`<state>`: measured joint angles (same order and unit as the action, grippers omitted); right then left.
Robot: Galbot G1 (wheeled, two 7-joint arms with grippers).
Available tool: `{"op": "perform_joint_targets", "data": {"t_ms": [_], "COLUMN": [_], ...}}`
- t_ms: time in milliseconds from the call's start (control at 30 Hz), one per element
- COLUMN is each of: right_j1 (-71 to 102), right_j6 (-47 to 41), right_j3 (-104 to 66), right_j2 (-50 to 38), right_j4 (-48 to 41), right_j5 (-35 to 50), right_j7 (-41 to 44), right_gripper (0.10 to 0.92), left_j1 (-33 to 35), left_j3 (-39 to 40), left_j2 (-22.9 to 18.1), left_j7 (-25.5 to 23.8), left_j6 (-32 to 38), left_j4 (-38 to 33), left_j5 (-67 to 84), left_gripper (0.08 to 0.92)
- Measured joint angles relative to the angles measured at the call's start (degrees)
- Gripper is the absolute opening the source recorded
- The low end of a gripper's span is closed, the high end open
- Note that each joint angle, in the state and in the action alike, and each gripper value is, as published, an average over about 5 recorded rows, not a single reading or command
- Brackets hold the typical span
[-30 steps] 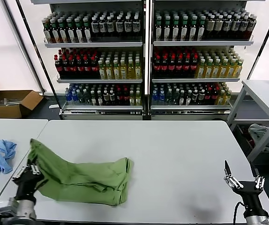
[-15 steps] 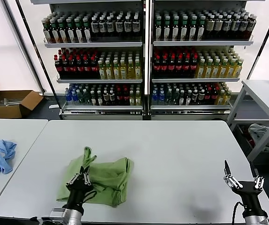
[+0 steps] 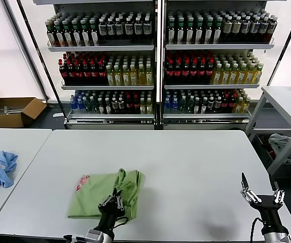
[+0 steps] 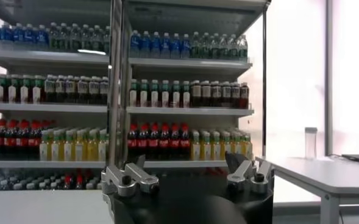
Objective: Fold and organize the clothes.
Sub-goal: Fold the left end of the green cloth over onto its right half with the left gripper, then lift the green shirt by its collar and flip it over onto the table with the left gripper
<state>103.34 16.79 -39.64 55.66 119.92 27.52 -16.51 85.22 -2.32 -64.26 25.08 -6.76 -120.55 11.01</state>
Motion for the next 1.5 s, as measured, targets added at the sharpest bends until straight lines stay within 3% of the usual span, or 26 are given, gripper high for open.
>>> {"op": "perform_joint_targets", "data": {"t_ms": [433,667,833,1033,1200,1500], "right_j1": [-0.07,-0.25,-0.27,-0.55,-0.65,-0.46], "right_j6": [0.16,-0.62,-1.18,-1.67,-1.97,-2.26], "right_j3": [0.62,0.72,0.83,0.65,0.6,0.31], "right_j2": [0.37,0.36,0.41,0.05,-0.2,-0.57], "right_j4": [-0.17,0.48,0.9,1.45,1.41,1.32], "right_j5": [-0.58,-0.69,-0.82,-0.69,-0.32,0.12], "right_j7": [0.03,0.6,0.87,0.94,0.94,0.97], "right_gripper": [0.823,0.823,0.823,0.823,0.823,0.823], "left_j1": [-5.91,-6.38,-5.91,-4.99,-2.96,2.06], "left_j3": [7.08,9.6,8.97,2.89,-5.74,-14.66], "left_j2": [-1.47,-0.08,2.76,7.42,10.3,11.08], "left_j7": [0.73,-0.21,-0.78,-0.53,-0.37,-0.79], "left_j6": [-1.77,-0.49,-0.64,-2.33,-3.38,-3.34], "left_j4": [6.68,8.47,4.49,-3.5,-5.9,-2.03], "left_j5": [-1.1,-1.94,-0.27,5.38,11.87,18.44], "left_gripper": [0.13,0.32,0.458,0.632,0.773,0.823]}}
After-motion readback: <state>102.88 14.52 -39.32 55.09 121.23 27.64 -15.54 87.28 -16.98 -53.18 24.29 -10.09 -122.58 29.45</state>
